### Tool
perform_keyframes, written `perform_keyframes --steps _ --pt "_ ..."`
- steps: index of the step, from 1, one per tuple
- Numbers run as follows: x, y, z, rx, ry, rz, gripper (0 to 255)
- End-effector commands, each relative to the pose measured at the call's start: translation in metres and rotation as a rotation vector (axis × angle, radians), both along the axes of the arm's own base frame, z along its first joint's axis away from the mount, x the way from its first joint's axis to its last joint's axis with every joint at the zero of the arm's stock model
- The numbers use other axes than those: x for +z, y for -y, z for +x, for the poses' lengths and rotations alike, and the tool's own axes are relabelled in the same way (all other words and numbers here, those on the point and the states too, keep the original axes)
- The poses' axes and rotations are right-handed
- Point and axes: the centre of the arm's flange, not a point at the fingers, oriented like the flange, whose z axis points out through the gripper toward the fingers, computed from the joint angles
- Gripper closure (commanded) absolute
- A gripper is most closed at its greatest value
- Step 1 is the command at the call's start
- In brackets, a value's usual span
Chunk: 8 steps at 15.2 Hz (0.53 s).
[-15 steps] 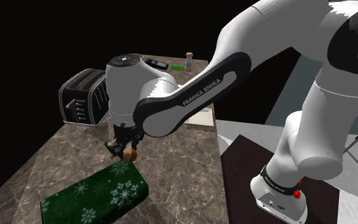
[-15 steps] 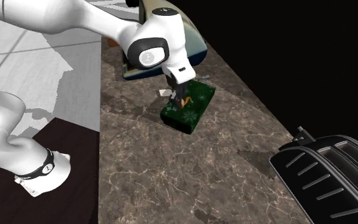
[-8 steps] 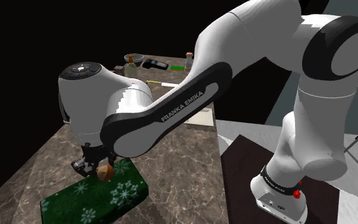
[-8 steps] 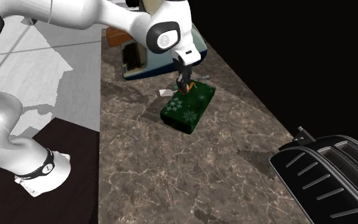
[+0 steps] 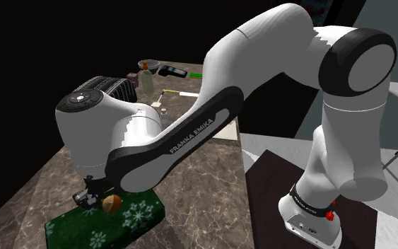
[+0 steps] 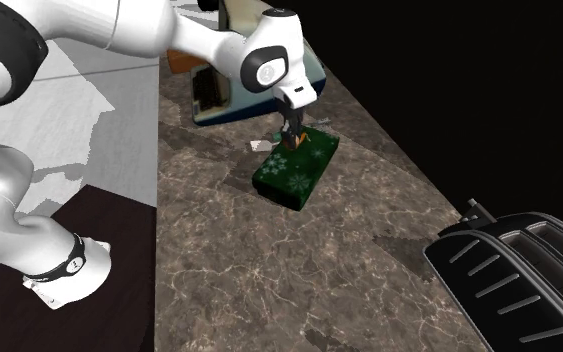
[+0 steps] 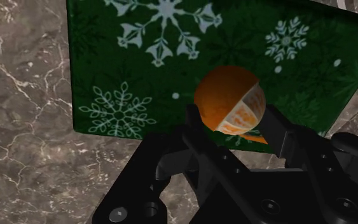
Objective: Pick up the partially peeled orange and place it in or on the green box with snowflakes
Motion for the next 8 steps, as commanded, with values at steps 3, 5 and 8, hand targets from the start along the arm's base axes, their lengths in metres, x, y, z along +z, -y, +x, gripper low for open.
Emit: perform_keyframes --steps 3,5,8 --pt "-0.021 -0.001 0.000 0.000 0.000 0.000 255" --pt "-0.032 -0.001 0.000 0.000 0.000 0.000 255" --pt "-0.050 -0.001 0.000 0.000 0.000 0.000 255"
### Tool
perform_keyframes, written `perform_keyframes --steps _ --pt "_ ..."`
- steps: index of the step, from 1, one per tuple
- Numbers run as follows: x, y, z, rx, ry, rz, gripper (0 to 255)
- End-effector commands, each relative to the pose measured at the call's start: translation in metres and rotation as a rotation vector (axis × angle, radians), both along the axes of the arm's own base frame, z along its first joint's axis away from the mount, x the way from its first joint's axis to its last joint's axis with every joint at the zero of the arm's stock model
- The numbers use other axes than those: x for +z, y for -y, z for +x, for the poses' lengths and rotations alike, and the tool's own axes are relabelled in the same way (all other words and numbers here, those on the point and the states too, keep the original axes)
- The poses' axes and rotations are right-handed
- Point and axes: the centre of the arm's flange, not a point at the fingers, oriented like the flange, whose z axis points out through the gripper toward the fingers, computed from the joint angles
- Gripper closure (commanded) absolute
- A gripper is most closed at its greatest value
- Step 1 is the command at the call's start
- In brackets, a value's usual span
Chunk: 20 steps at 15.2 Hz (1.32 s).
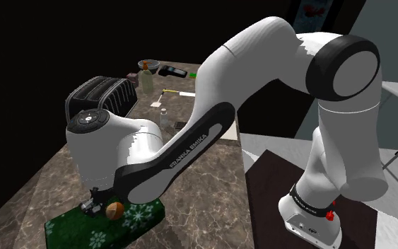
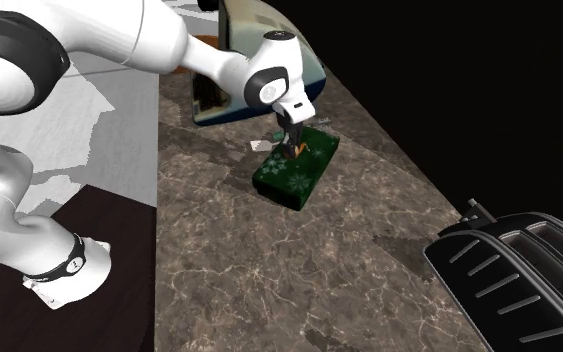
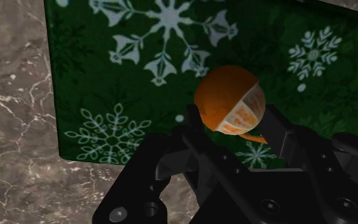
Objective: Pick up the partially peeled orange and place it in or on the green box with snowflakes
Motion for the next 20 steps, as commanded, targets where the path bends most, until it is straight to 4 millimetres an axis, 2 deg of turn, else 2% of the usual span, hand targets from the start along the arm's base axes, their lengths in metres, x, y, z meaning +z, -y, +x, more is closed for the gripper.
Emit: perform_keyframes --steps 1,8,9,14,18,20 --pt "-0.008 -0.001 0.000 0.001 -0.002 -0.001 255" --pt "-0.008 -0.001 0.000 0.001 -0.002 -0.001 255" --pt "-0.008 -0.001 0.000 0.001 -0.002 -0.001 0" --pt "-0.008 -0.001 0.000 0.001 -0.002 -0.001 0" --pt "0.041 0.002 -0.006 0.001 -0.002 -0.001 0" --pt "0.041 0.002 -0.006 0.001 -0.002 -0.001 0"
